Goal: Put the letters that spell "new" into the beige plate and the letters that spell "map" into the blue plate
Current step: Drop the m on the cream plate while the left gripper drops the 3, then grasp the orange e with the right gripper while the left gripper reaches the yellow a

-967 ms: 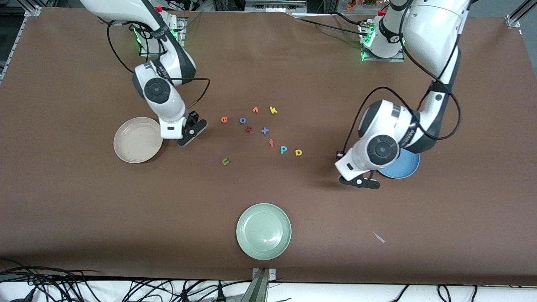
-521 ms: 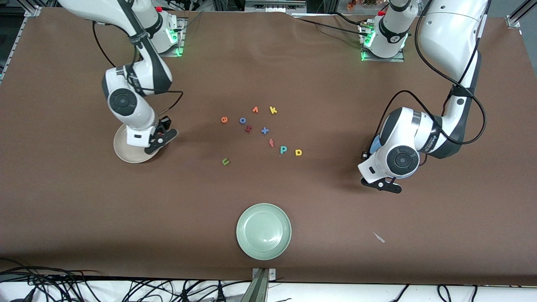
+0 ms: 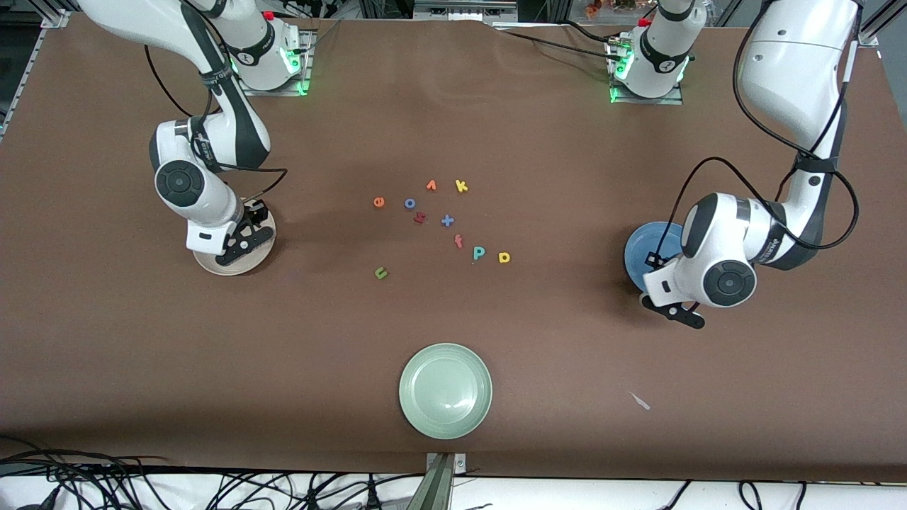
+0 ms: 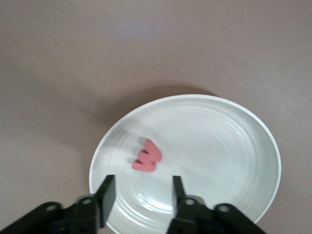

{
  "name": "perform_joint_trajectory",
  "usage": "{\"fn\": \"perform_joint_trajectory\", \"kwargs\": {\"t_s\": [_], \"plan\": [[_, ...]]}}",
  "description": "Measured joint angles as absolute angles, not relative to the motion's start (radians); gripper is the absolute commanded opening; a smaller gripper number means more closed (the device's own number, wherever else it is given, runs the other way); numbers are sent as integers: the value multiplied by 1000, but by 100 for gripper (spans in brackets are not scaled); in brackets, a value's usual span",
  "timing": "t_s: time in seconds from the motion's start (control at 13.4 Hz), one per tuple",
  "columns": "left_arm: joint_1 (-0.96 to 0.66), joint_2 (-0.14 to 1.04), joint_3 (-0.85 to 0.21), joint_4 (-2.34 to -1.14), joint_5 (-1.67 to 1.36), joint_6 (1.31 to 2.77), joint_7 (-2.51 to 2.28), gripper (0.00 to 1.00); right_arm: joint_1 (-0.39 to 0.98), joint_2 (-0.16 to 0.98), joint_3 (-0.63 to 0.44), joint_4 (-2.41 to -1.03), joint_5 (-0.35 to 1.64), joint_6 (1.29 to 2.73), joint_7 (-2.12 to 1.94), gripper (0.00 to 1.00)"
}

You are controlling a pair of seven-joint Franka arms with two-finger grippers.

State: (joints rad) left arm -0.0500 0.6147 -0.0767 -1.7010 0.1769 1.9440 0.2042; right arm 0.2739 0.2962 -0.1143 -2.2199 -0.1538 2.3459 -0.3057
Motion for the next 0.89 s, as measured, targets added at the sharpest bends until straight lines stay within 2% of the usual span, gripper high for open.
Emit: {"fn": "perform_joint_trajectory", "kwargs": {"t_s": [0.07, 0.3, 0.6, 0.89], "plan": [[-48, 616, -77, -1741, 177, 1996, 207, 99, 276, 296, -102, -2219, -154, 2346, -258, 100], [-51, 616, -85, -1791, 177, 2047, 207, 100, 281, 296, -11, -2216, -153, 2347, -51, 100], [-76, 557, -131, -1762, 177, 2015, 176, 100, 290, 296, 98, -2183, -152, 2346, 227, 100], [-169, 529, -223, -1713, 177, 1982, -140, 100, 293, 309, 241, -2185, -150, 2353, 505, 100]]}}
